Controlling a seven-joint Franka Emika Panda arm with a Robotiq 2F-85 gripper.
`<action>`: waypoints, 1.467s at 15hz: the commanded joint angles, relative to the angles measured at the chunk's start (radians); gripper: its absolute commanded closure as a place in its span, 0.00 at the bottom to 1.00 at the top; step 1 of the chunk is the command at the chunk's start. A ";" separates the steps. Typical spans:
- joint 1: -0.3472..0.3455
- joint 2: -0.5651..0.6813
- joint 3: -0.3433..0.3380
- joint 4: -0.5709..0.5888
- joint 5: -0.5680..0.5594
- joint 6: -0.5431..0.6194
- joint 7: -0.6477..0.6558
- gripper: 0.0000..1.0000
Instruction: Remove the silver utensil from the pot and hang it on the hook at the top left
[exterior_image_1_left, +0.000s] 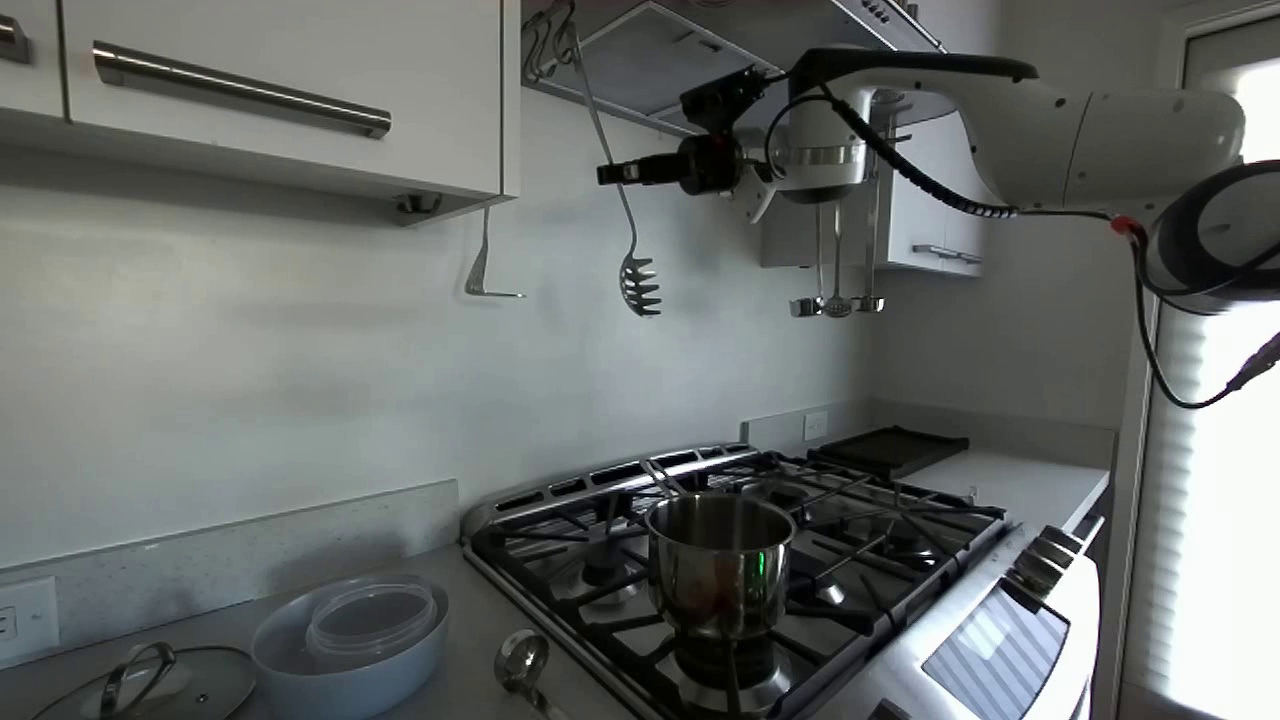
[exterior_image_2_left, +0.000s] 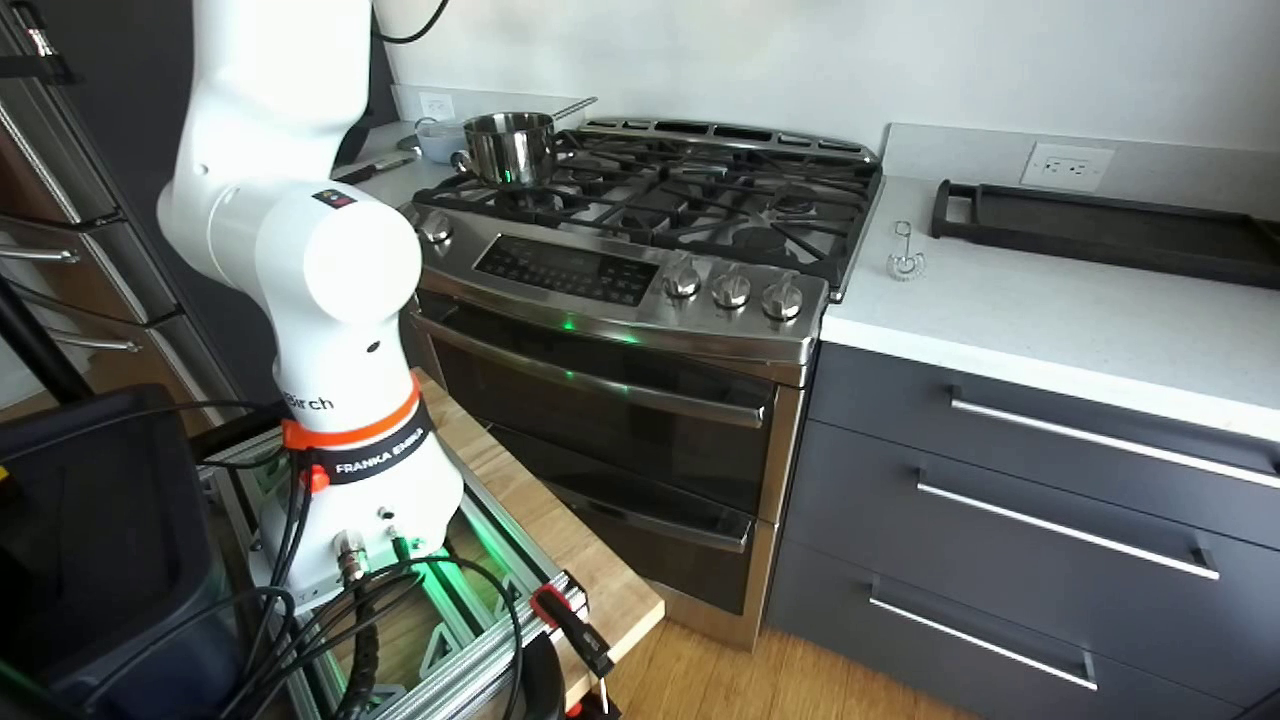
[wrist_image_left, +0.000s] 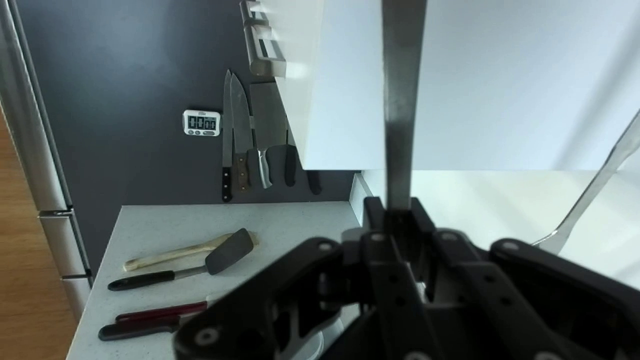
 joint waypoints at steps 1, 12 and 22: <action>0.004 0.028 0.001 0.042 -0.019 -0.019 0.051 0.97; -0.001 0.044 0.007 0.085 -0.007 -0.029 0.069 0.97; -0.009 0.069 0.010 0.130 -0.005 -0.112 0.098 0.97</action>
